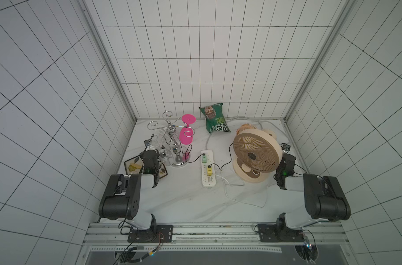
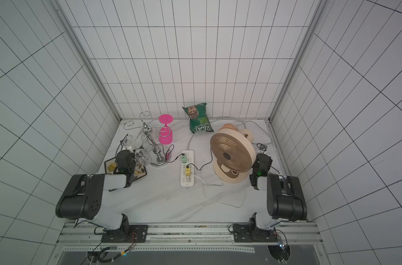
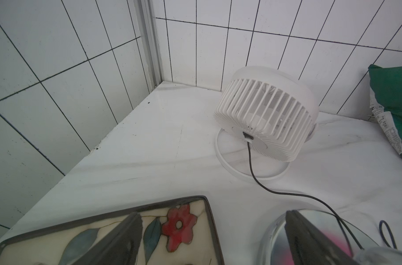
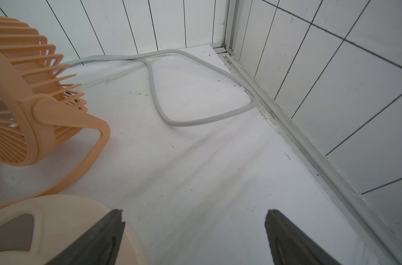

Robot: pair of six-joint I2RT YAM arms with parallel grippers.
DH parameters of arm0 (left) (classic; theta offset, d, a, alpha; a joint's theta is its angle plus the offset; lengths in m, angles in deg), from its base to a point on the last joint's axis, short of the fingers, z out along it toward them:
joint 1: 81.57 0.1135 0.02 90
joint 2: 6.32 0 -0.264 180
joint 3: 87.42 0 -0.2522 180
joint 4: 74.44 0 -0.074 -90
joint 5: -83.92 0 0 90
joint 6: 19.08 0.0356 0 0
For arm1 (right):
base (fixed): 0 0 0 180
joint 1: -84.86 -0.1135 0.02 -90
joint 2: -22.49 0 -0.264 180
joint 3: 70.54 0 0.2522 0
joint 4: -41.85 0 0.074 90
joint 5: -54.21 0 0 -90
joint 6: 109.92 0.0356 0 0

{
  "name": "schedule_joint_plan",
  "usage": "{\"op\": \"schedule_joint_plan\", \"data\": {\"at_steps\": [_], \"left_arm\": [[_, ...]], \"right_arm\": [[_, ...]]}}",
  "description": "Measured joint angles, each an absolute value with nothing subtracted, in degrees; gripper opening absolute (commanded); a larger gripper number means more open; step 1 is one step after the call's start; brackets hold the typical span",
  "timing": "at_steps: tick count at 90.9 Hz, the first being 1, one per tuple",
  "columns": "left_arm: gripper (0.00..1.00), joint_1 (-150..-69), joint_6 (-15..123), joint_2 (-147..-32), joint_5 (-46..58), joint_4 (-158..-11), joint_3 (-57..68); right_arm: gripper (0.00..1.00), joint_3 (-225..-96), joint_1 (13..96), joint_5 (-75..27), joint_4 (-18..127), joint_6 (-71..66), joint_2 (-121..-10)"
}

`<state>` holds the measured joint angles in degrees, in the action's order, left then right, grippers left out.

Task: Unplug the desk fan from the power strip
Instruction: Remove the plug from the socket.

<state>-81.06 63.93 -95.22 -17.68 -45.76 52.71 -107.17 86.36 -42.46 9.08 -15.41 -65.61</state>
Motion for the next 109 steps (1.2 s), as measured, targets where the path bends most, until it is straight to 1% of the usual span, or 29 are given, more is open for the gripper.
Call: {"op": "schedule_joint_plan", "data": {"at_steps": [58, 73, 81, 92, 104, 109], "left_arm": [[0.98, -81.04, 63.91, -95.22, -17.7, -45.72, 52.71], [0.98, -81.04, 62.01, -94.57, -22.0, -44.38, 54.44], [0.98, -80.99, 61.2, -93.17, -24.1, -42.79, 56.58], [0.98, -80.99, 60.39, -91.81, -25.48, -40.06, 59.33], [0.99, -80.78, 59.84, -90.74, -26.88, -39.29, 60.08], [0.99, -80.32, 58.99, -88.45, -27.49, -41.48, 59.9]], "right_arm": [[0.99, -107.17, 86.36, -42.46, 9.08, -15.41, -65.61], [0.99, -107.17, 86.36, -42.57, 9.46, -15.41, -65.17], [0.99, -107.85, 86.36, -43.03, 14.72, -15.32, -60.99], [0.99, -113.34, 86.51, -44.41, 25.8, -13.7, -54.26], [0.99, -114.14, 86.79, -44.39, 29.94, -11.58, -46.55], [0.99, -113.64, 86.79, -44.37, 30.9, -10.62, -44.03]]}}
